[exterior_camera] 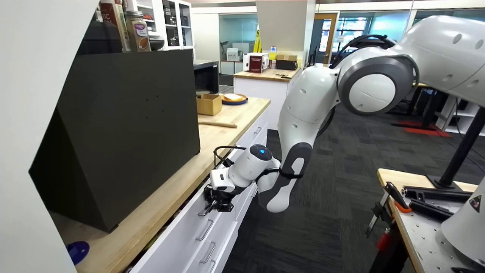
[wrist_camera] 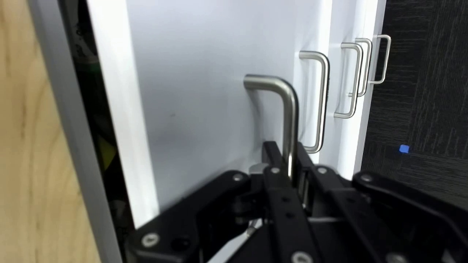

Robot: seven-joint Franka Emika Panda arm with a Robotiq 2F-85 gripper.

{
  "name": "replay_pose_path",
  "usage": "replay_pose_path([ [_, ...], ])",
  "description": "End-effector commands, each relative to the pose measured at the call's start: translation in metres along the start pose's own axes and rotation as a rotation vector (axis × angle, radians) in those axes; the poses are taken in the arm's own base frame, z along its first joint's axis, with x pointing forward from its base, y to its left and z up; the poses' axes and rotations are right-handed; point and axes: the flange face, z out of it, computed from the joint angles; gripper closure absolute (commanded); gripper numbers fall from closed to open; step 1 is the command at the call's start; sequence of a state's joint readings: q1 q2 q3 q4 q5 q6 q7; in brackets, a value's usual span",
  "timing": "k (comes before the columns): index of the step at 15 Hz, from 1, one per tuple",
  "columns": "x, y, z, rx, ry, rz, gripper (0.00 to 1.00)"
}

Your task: Open the top drawer under the black cabinet

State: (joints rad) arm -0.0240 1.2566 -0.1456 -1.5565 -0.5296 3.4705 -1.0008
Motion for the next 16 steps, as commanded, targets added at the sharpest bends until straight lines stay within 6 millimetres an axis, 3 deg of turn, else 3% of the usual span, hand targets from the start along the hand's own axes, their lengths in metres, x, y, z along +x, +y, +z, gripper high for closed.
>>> replay_pose_path([
  [1,-0.016,-0.019,-0.024,0.064,-0.058,0.089,0.96],
  [16,-0.011,-0.038,-0.032,0.099,-0.113,0.151,0.96],
])
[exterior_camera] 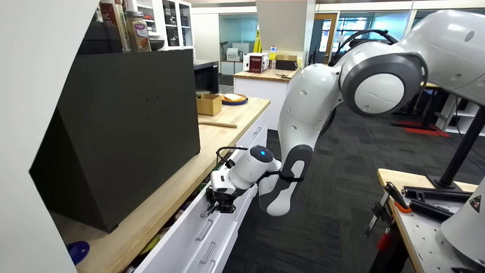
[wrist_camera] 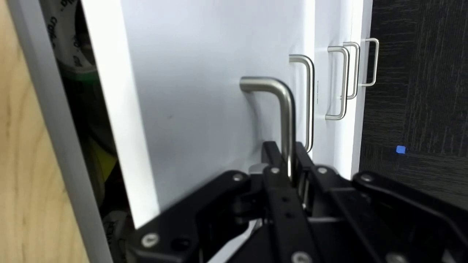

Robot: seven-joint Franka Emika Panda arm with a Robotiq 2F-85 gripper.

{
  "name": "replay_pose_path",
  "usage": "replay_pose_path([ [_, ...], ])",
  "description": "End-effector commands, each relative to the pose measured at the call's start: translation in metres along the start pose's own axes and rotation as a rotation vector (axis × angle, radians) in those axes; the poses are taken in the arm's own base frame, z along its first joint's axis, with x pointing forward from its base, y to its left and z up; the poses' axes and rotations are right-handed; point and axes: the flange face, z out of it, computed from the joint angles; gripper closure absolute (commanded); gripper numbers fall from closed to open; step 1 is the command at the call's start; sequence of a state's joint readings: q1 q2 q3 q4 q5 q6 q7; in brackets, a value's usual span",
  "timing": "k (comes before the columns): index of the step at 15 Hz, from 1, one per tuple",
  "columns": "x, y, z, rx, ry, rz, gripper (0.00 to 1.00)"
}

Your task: Open the top drawer under the black cabinet

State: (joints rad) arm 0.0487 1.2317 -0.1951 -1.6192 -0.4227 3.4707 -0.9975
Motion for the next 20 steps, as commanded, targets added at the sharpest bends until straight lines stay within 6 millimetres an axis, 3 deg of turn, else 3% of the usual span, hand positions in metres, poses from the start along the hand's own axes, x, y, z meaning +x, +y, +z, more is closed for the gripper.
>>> replay_pose_path([
  [1,-0.020,-0.034,-0.027,0.086,-0.085,0.110,0.96],
  [8,-0.024,-0.081,-0.069,0.160,-0.104,0.079,0.97],
  [9,-0.027,-0.085,-0.074,0.163,-0.099,0.068,0.65],
  [11,-0.024,-0.092,-0.085,0.183,-0.063,0.032,0.61],
  [15,-0.016,-0.099,-0.115,0.234,-0.038,-0.007,0.35],
  [20,-0.009,-0.075,-0.164,0.226,-0.012,-0.090,0.13],
])
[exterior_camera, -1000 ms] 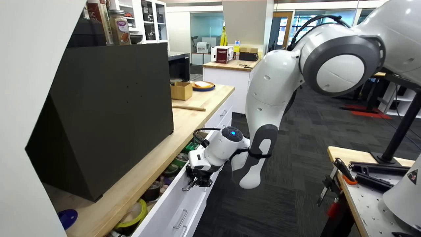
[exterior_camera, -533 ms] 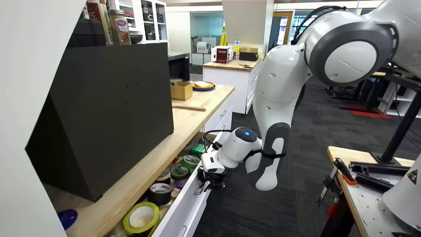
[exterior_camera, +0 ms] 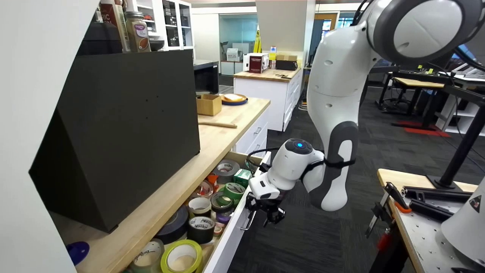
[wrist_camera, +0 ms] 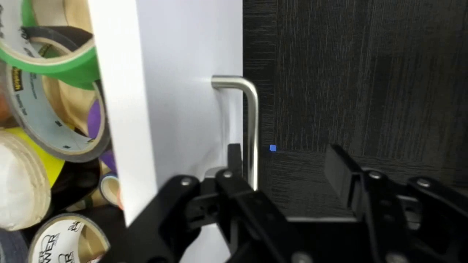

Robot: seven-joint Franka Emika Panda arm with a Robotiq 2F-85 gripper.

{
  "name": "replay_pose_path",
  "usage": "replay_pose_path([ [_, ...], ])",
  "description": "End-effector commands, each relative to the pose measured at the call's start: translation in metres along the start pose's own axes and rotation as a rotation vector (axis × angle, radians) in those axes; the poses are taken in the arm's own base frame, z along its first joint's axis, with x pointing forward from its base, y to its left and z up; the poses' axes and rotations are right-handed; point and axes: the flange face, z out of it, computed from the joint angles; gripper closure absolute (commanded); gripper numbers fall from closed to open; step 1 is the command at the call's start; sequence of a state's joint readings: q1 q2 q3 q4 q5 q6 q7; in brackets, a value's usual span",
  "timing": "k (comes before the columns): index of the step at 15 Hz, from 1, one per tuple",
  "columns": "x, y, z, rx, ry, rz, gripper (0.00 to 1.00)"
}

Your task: Open the top drawer under the black cabinet

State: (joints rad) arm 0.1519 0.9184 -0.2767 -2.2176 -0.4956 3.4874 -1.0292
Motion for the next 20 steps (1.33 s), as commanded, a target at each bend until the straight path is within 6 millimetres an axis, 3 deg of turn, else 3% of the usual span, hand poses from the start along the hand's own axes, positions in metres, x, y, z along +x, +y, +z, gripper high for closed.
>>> replay_pose_path([
  [1,-0.006,0.015,-0.080,-0.059,0.024,-0.033,0.06],
  [3,-0.005,0.008,-0.111,-0.060,0.032,-0.013,0.01],
  [7,-0.002,-0.007,-0.157,0.048,0.008,0.121,0.00],
  [11,-0.016,-0.001,-0.202,0.157,-0.063,0.283,0.00],
  [17,-0.043,0.047,-0.233,0.242,-0.047,0.670,0.00],
  [19,-0.049,0.057,-0.236,0.249,-0.059,0.713,0.00],
  [20,-0.044,0.049,-0.228,0.234,-0.049,0.651,0.00],
])
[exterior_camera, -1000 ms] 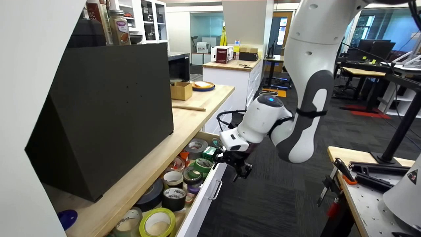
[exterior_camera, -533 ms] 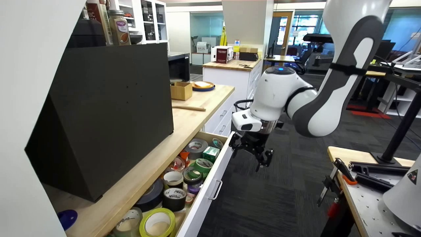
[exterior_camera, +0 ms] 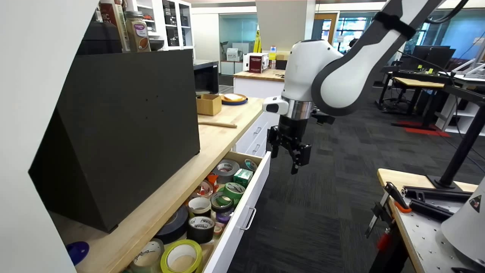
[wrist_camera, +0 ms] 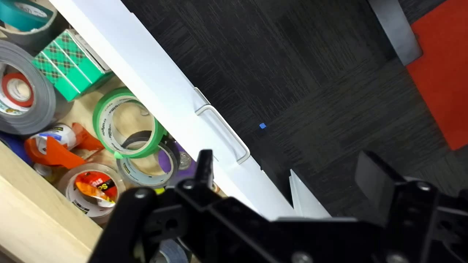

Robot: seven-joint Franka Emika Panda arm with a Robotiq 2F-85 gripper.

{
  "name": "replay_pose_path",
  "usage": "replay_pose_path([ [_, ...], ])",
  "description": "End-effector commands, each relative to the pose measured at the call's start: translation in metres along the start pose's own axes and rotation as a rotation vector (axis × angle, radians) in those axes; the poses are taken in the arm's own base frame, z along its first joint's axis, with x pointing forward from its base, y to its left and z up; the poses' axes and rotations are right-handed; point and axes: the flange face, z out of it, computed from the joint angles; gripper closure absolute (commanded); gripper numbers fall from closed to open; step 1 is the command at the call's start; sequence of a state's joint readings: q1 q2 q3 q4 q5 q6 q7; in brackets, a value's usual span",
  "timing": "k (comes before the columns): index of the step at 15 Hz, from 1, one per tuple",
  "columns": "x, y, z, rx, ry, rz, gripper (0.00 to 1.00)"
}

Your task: Open the top drawer under the black cabinet

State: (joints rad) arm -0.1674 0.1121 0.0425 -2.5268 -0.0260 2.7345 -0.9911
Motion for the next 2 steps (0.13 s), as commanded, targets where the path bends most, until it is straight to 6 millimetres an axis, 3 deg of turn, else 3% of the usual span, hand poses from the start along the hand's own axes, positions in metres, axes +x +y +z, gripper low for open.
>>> replay_pose_path([
  [1,0.0002,0.0043,-0.0029,0.001,-0.003,0.018,0.00],
  [2,-0.0002,0.0068,-0.0043,-0.001,-0.003,0.027,0.00],
])
